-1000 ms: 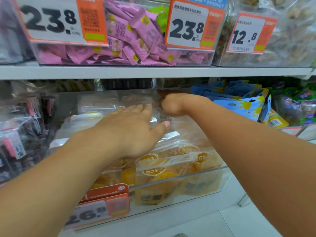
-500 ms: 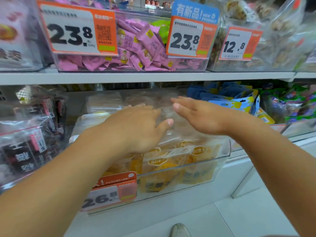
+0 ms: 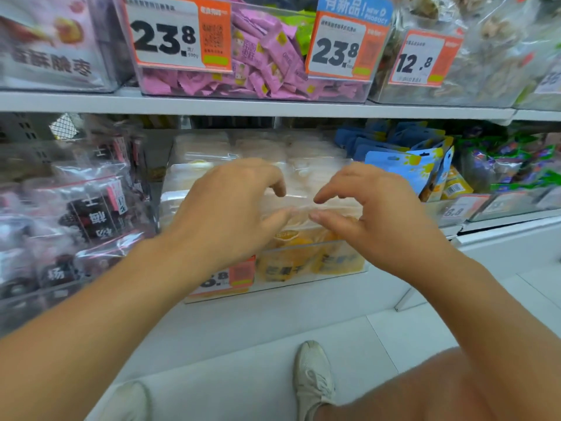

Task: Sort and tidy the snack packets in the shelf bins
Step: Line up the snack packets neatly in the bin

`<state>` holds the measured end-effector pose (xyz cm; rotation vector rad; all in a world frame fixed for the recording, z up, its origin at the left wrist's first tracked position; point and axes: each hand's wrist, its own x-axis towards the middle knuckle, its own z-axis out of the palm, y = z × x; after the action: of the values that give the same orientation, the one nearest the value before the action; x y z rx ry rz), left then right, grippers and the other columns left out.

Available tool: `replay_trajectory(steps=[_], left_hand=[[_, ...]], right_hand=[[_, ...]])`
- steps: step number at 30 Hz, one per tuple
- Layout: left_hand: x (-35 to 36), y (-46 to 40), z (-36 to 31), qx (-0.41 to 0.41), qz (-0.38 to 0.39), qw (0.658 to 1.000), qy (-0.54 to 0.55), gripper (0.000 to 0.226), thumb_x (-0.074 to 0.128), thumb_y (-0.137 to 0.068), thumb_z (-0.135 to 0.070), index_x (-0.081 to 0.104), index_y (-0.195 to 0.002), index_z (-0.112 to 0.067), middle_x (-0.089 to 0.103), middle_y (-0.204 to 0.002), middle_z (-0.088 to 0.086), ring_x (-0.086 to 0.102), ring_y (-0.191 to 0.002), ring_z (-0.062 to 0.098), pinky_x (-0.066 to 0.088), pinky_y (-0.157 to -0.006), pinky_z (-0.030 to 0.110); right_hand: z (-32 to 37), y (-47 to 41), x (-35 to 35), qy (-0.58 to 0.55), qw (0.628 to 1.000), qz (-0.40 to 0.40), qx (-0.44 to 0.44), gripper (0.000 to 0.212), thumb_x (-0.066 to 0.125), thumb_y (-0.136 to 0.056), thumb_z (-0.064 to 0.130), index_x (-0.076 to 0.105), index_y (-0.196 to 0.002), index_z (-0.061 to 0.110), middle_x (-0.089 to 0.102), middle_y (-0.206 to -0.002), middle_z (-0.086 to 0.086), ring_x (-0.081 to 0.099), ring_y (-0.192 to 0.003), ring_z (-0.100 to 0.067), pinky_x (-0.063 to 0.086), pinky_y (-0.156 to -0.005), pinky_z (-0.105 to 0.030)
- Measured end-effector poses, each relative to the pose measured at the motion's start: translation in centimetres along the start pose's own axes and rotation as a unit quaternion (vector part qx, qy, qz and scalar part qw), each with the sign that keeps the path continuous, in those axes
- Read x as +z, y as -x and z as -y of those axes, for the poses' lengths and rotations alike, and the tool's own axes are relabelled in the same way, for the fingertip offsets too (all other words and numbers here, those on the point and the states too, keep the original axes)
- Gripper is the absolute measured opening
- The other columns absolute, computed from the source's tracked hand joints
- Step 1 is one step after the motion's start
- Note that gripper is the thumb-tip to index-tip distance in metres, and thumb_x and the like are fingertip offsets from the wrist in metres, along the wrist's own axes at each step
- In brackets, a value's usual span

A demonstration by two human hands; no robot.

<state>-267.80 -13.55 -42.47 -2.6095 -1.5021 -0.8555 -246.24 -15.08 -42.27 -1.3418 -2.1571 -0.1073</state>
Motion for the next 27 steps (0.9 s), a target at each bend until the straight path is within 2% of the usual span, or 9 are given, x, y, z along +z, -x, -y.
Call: replay_trajectory(steps=[3, 7, 10, 14, 16, 19, 21, 23, 27], left_hand=[[0.0, 1.3, 0.8, -0.009, 0.038, 0.999, -0.023, 0.018, 0.072, -0.083, -0.047, 0.069, -0.082, -0.030, 0.062, -0.104, -0.012, 0.057, -0.098, 0.016, 0.050, -0.087, 0.041], [-0.4, 2.1, 1.6, -0.025, 0.065, 0.997, -0.034, 0.011, 0.076, -0.084, -0.040, 0.072, -0.079, -0.031, 0.059, -0.122, -0.014, 0.056, -0.108, 0.014, 0.042, -0.090, 0.033], [-0.5, 2.3, 1.9, -0.013, 0.068, 0.997, -0.037, 0.011, 0.074, -0.086, -0.038, 0.073, -0.095, -0.032, 0.057, -0.130, -0.014, 0.053, -0.118, 0.012, 0.043, -0.100, 0.035], [-0.7, 2.5, 2.2, 0.016, 0.057, 0.998, 0.021, 0.044, 0.072, -0.085, -0.044, 0.057, -0.125, -0.033, 0.054, -0.132, -0.016, 0.048, -0.124, 0.010, 0.043, -0.105, 0.036], [-1.0, 2.9, 2.0, 0.033, 0.031, 0.998, 0.034, 0.049, 0.071, -0.080, -0.050, 0.054, -0.122, -0.031, 0.055, -0.128, -0.014, 0.049, -0.121, 0.011, 0.045, -0.102, 0.038], [-2.2, 4.1, 2.0, 0.083, -0.048, 0.995, 0.007, 0.043, 0.075, -0.077, -0.048, 0.061, -0.107, -0.021, 0.060, -0.108, -0.006, 0.055, -0.102, 0.017, 0.049, -0.089, 0.036], [-3.0, 5.4, 2.5, 0.102, -0.092, 0.990, -0.014, 0.030, 0.082, -0.079, -0.040, 0.064, -0.086, -0.018, 0.060, -0.085, -0.006, 0.055, -0.079, 0.017, 0.049, -0.072, 0.032], [-3.3, 7.2, 3.1, 0.090, -0.076, 0.992, -0.050, 0.028, 0.082, -0.078, -0.044, 0.067, -0.074, -0.021, 0.060, -0.070, -0.008, 0.055, -0.064, 0.014, 0.050, -0.058, 0.031], [-2.5, 10.6, 4.8, 0.015, -0.017, 0.990, -0.137, 0.036, 0.088, -0.068, -0.043, 0.077, -0.092, -0.019, 0.073, -0.084, -0.003, 0.067, -0.076, 0.025, 0.060, -0.060, 0.041]], right_hand=[[-0.6, -0.4, 0.7, 0.034, 0.995, 0.091, 0.018, 0.016, 0.079, -0.082, 0.035, 0.079, -0.096, 0.026, 0.056, -0.095, 0.011, 0.054, -0.100, -0.018, 0.043, -0.084, -0.034], [-0.1, -1.1, 1.9, 0.029, 0.996, 0.078, -0.027, 0.008, 0.079, -0.082, 0.020, 0.081, -0.089, 0.016, 0.062, -0.085, 0.001, 0.055, -0.090, -0.023, 0.045, -0.075, -0.037], [0.4, -1.2, 2.3, 0.007, 0.997, 0.075, -0.022, 0.006, 0.079, -0.081, 0.016, 0.081, -0.086, 0.013, 0.063, -0.084, -0.001, 0.057, -0.082, -0.021, 0.049, -0.073, -0.040], [0.8, -1.4, 2.3, 0.038, 0.994, 0.097, 0.026, 0.012, 0.074, -0.087, 0.026, 0.079, -0.097, 0.021, 0.063, -0.095, 0.002, 0.057, -0.095, -0.021, 0.046, -0.083, -0.038], [1.4, -0.6, 1.8, 0.089, 0.994, 0.067, 0.017, 0.020, 0.074, -0.086, 0.032, 0.074, -0.106, 0.027, 0.061, -0.104, 0.005, 0.053, -0.104, -0.020, 0.043, -0.088, -0.037], [3.0, 0.9, 0.7, 0.020, 0.999, -0.015, -0.026, 0.021, 0.080, -0.078, 0.035, 0.068, -0.093, 0.027, 0.058, -0.089, 0.010, 0.052, -0.084, -0.012, 0.047, -0.075, -0.036], [3.9, 1.2, 0.7, -0.003, 0.998, 0.054, -0.016, 0.016, 0.078, -0.079, 0.041, 0.070, -0.085, 0.029, 0.059, -0.078, 0.014, 0.052, -0.073, -0.009, 0.051, -0.071, -0.035], [4.5, 1.1, 1.6, 0.045, 0.989, 0.142, 0.007, 0.022, 0.072, -0.082, 0.049, 0.073, -0.096, 0.032, 0.068, -0.088, 0.009, 0.061, -0.085, -0.018, 0.053, -0.079, -0.037], [4.9, 0.8, 3.0, 0.108, 0.979, 0.169, 0.024, 0.027, 0.068, -0.085, 0.045, 0.070, -0.107, 0.029, 0.070, -0.102, 0.001, 0.063, -0.098, -0.028, 0.053, -0.079, -0.038]])
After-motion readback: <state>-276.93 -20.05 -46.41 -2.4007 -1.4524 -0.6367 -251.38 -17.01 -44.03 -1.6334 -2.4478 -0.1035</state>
